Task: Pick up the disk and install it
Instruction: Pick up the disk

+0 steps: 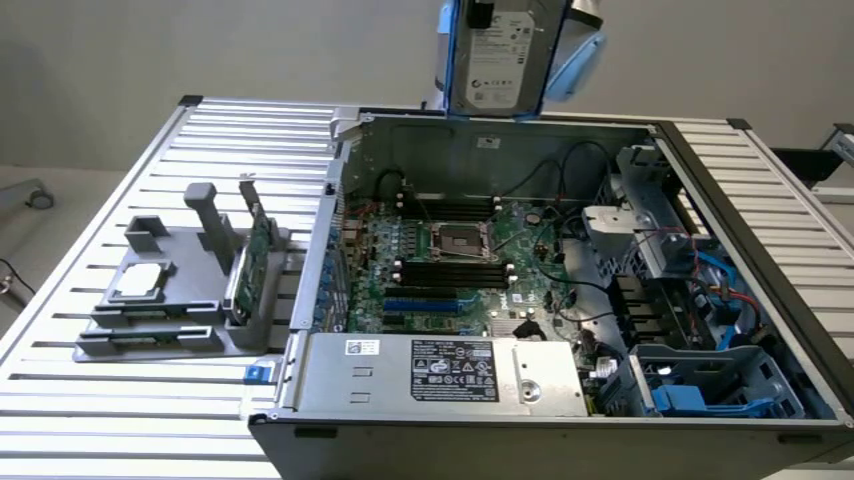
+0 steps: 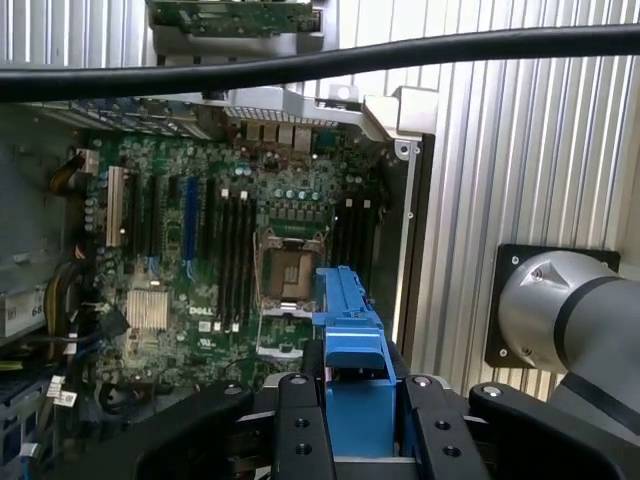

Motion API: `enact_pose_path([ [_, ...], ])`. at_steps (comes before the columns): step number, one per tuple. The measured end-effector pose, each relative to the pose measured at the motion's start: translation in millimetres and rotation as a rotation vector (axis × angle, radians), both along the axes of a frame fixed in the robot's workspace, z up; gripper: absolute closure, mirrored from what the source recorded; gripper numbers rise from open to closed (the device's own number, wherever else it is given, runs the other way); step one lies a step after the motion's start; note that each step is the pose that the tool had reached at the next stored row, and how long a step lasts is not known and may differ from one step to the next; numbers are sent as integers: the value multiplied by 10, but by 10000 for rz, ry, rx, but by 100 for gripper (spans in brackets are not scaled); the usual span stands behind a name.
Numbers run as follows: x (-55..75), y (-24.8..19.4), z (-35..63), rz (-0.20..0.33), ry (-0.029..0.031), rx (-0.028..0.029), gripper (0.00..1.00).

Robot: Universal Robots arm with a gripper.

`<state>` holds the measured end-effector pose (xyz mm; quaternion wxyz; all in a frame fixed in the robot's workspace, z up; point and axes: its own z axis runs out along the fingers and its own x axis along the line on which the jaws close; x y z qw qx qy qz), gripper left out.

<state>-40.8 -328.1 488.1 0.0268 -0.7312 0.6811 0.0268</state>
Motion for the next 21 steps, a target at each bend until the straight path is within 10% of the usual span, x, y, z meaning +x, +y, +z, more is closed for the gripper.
enact_pose_path([
  [8,359,-132,-5,0,21,0,67],
  [21,582,-288,-5,-36,24,-15,67],
])
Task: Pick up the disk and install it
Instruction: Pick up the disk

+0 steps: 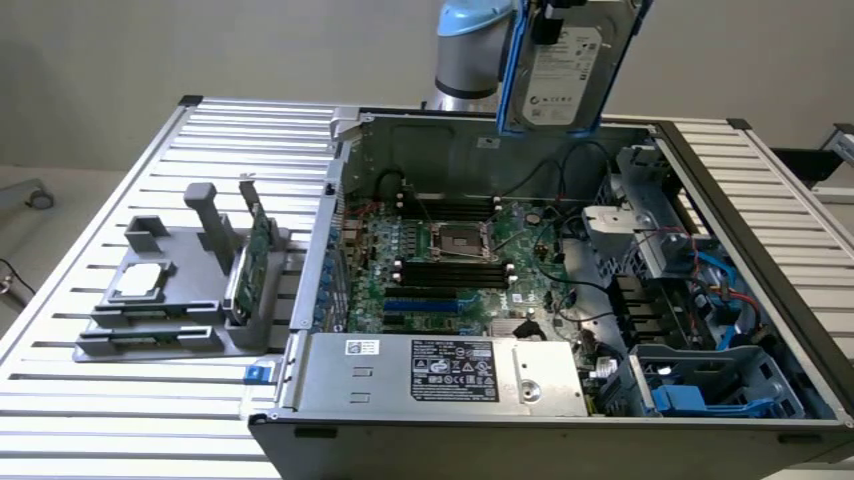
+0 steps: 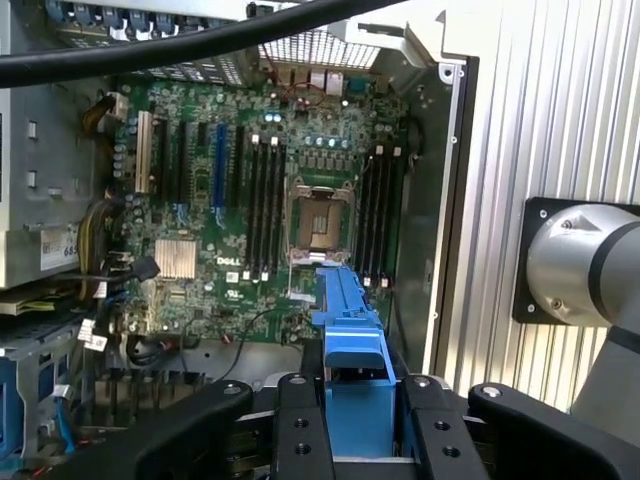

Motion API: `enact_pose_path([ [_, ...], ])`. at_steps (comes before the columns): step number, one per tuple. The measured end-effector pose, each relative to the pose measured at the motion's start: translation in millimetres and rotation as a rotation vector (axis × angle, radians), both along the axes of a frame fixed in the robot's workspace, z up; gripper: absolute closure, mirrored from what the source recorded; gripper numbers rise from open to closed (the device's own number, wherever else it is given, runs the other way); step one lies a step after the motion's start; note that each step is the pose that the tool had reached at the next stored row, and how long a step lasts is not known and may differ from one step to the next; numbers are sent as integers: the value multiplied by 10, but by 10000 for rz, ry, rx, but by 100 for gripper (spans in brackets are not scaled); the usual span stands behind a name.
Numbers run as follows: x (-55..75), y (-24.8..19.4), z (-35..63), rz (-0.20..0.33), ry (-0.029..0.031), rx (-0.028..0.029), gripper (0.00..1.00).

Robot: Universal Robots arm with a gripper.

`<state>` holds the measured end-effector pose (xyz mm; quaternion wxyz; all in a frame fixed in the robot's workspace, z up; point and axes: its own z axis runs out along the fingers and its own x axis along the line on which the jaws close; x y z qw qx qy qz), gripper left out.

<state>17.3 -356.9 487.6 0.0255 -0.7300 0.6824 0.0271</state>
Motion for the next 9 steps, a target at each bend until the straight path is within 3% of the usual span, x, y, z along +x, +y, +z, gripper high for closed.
enact_pose_path([
  [9,233,-149,-10,1,0,0,67],
])
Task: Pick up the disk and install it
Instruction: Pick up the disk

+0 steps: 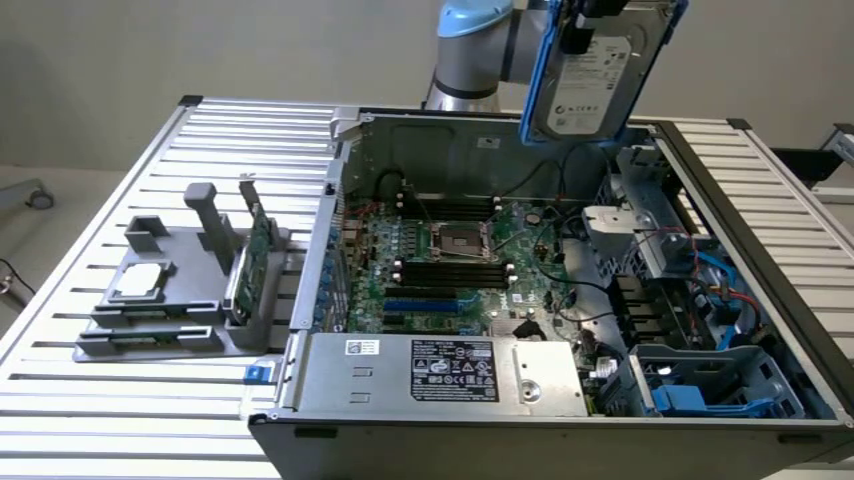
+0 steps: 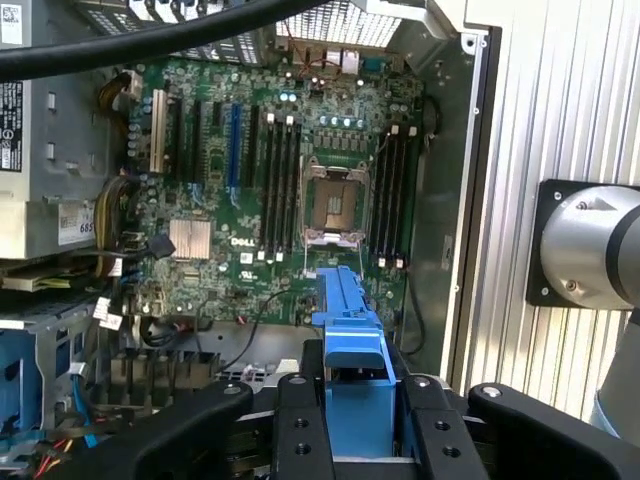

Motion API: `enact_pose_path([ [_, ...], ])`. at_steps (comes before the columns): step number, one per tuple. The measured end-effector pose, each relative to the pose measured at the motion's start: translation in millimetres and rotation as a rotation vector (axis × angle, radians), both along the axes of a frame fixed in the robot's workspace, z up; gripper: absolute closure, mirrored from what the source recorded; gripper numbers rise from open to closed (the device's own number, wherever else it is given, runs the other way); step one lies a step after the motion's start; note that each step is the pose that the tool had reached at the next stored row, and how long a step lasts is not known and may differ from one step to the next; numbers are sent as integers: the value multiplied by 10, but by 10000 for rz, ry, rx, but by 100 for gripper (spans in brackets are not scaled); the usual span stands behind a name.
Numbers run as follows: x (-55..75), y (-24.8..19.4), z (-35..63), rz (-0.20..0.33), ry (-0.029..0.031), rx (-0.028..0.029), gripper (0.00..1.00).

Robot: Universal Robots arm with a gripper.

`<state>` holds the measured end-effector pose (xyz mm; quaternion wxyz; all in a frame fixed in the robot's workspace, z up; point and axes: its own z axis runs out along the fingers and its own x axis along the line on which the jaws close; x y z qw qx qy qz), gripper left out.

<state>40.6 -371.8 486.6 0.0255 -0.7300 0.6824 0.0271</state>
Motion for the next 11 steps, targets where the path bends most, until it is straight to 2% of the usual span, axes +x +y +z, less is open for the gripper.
enact_pose_path([
  [11,283,-174,0,0,-1,-1,67],
])
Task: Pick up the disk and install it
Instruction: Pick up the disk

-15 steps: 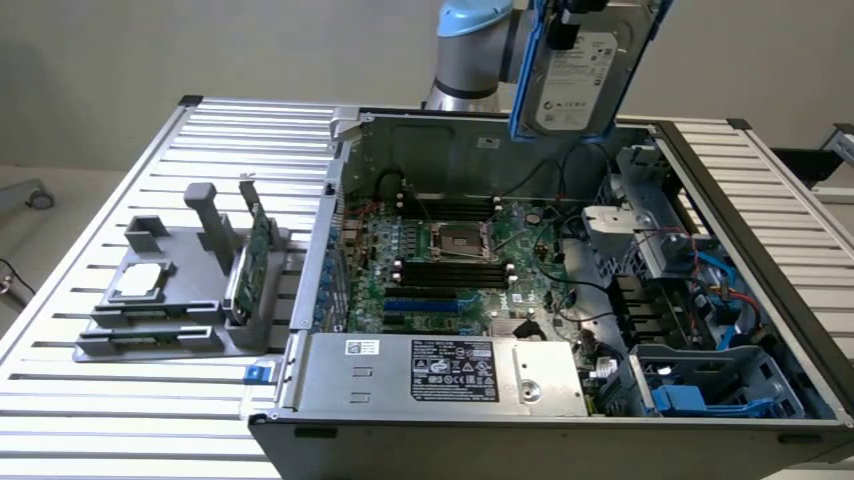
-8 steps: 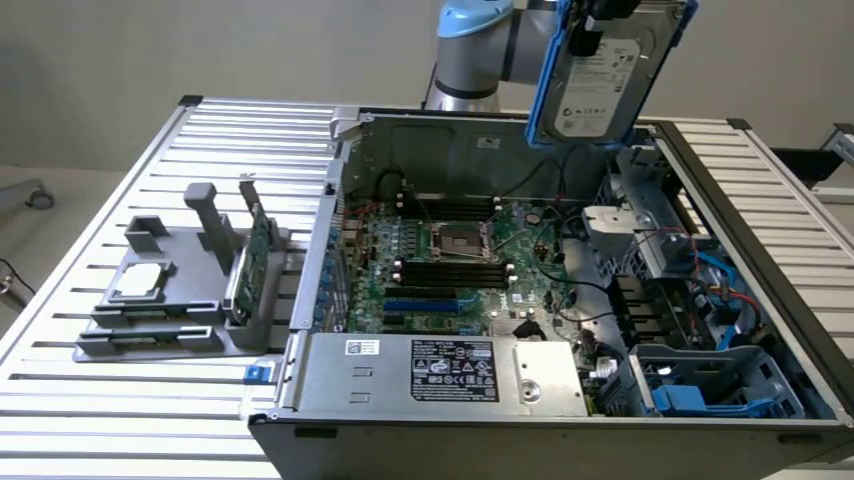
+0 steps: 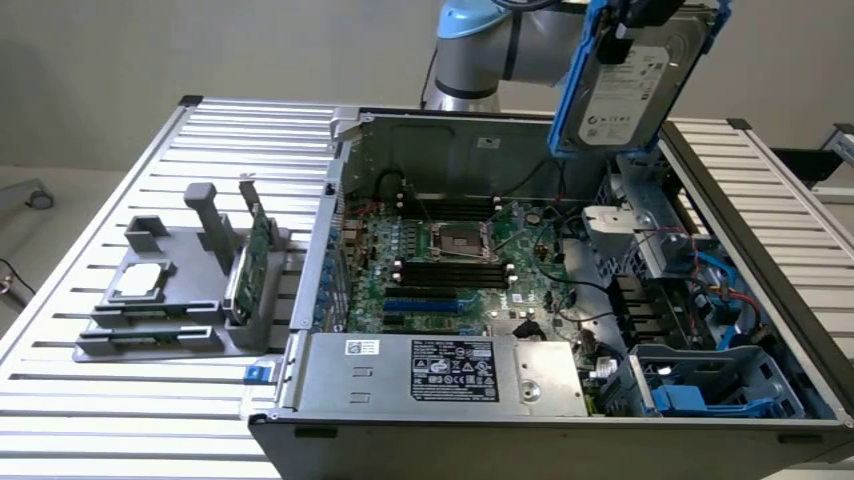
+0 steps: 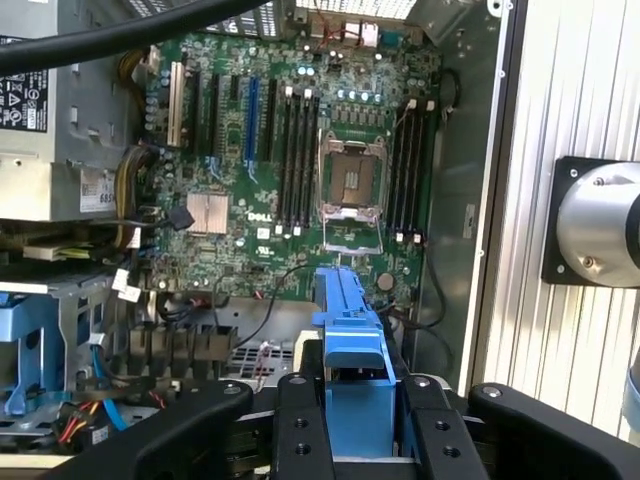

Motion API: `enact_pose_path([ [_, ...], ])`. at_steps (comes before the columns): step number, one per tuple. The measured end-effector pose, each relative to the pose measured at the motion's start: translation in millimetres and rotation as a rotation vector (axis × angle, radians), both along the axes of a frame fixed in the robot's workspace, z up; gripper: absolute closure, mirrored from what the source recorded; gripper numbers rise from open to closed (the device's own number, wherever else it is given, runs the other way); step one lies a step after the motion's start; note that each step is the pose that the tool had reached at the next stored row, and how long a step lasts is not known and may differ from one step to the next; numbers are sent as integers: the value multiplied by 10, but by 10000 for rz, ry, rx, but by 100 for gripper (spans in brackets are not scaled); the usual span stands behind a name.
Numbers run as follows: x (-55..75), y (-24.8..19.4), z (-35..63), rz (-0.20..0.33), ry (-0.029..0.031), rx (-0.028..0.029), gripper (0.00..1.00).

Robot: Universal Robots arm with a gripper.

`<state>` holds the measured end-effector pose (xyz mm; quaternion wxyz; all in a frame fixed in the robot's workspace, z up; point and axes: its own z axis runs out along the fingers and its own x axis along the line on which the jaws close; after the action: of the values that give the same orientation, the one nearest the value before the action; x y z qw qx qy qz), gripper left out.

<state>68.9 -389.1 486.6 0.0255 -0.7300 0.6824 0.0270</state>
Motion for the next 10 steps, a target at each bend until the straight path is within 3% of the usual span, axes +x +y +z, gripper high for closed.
enact_pose_path([
  [10,100,-157,38,-17,0,0,67],
])
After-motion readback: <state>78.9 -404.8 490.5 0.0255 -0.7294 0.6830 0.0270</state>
